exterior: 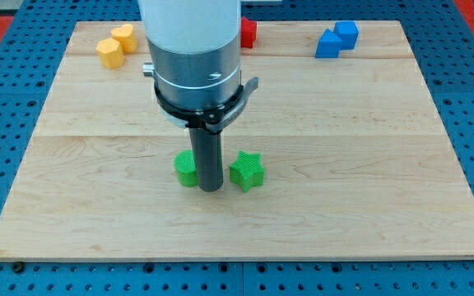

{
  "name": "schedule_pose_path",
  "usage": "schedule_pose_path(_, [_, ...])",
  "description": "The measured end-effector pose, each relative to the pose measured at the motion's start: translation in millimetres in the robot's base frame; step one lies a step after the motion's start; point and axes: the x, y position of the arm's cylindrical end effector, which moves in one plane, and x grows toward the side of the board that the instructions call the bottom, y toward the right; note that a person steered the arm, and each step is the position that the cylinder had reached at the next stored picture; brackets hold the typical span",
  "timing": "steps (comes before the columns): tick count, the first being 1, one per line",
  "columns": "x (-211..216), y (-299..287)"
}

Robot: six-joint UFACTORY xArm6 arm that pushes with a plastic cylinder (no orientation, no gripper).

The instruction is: Move the green circle away from the green star

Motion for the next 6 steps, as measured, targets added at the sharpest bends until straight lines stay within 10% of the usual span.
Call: schedule_pose_path(6, [-17, -98])
